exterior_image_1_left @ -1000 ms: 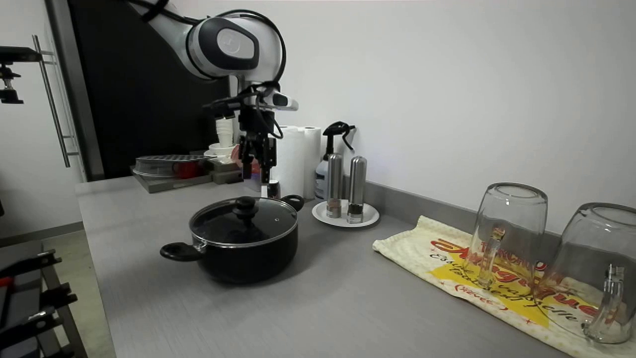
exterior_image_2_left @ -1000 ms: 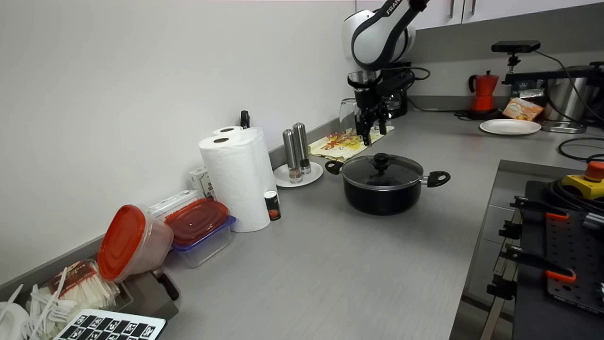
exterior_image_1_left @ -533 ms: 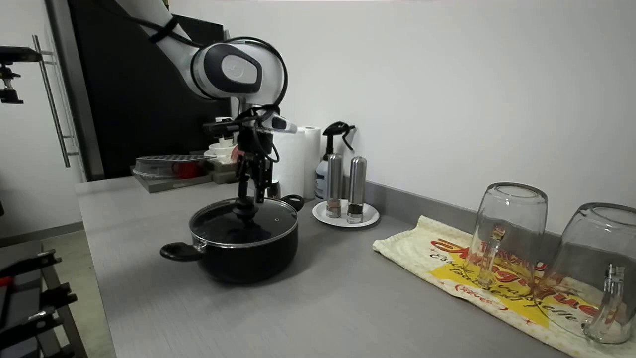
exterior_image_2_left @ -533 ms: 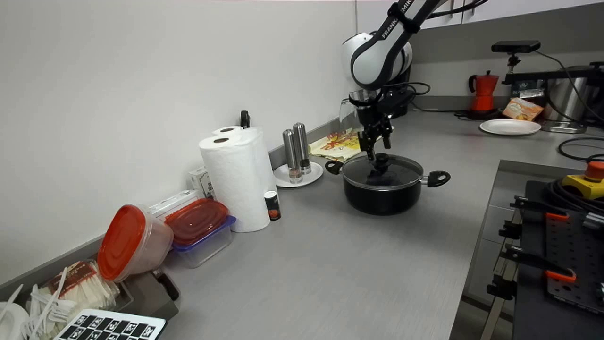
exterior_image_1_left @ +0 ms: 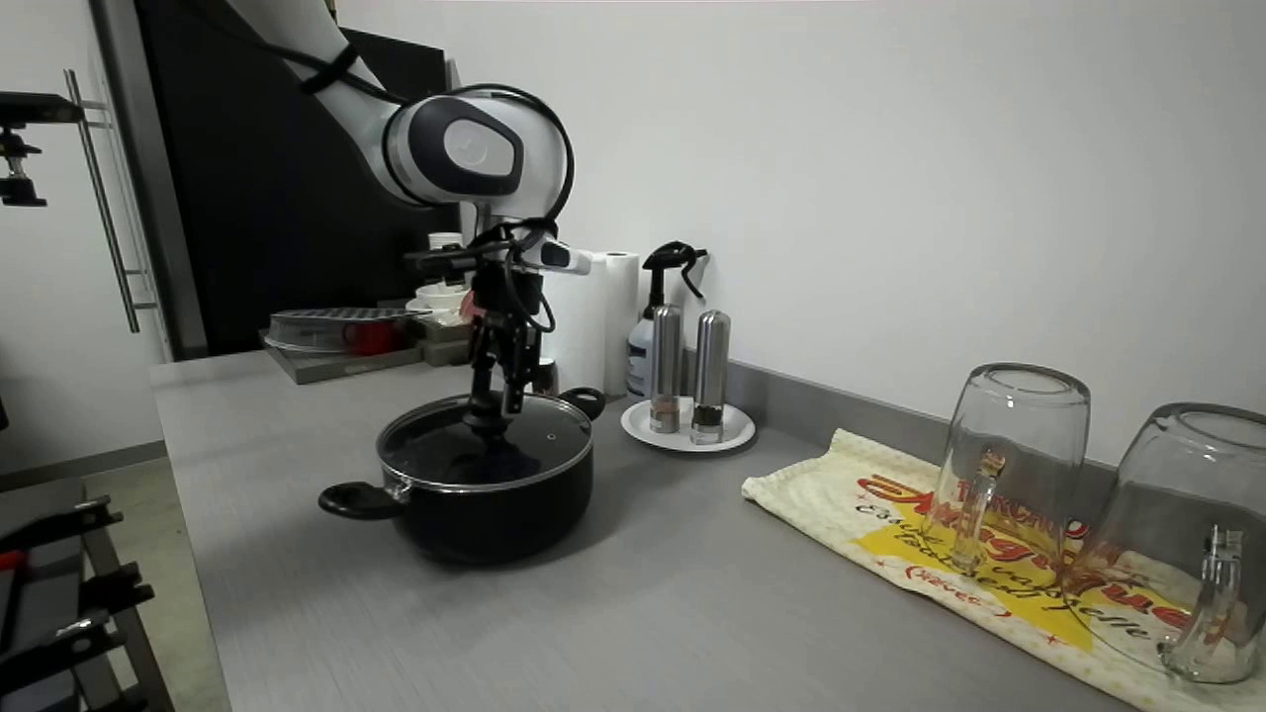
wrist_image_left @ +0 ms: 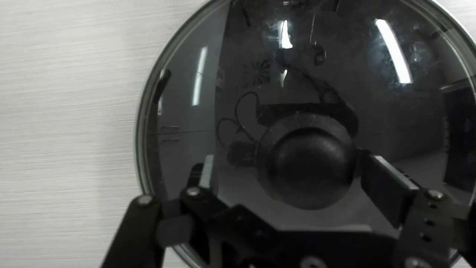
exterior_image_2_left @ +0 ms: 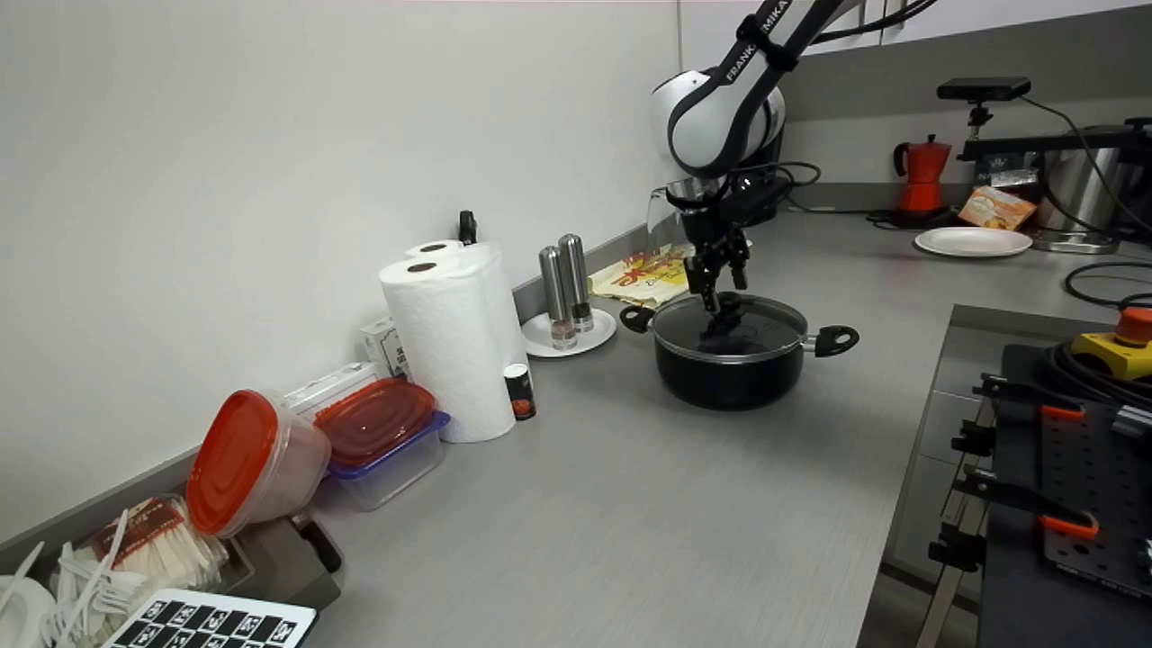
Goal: Remove the lid from the pot
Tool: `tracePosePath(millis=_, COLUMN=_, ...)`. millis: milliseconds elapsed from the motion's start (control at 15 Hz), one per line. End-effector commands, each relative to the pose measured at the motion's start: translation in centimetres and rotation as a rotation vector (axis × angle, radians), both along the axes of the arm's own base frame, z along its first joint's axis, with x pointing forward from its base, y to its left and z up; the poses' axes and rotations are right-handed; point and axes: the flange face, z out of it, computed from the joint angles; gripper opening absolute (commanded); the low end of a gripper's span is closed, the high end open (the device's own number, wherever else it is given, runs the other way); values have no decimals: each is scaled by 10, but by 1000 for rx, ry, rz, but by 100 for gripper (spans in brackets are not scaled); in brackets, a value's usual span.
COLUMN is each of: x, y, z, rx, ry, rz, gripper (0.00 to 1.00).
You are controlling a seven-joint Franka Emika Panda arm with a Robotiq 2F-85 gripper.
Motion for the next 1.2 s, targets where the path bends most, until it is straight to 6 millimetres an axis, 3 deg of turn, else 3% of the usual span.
tracePosePath(millis=0, x=3, y=1, z=-3, rx=11, ry=16, rz=2, gripper=69)
tracePosePath(millis=400, x=4, y=3, z=-1, rx=15, ry=17, rz=-1, gripper=26)
tracePosePath(millis=733, x=4, y=4, z=9, rx=16, ry=7, rz=0, gripper=26)
tracePosePath(millis=867, x=2, y=6, z=35, rx=15, ry=-26, rz=2, gripper=26)
tracePosePath(millis=1133, x=-6, y=16, z=109, rx=-11, ry=-145, rz=40, gripper=26)
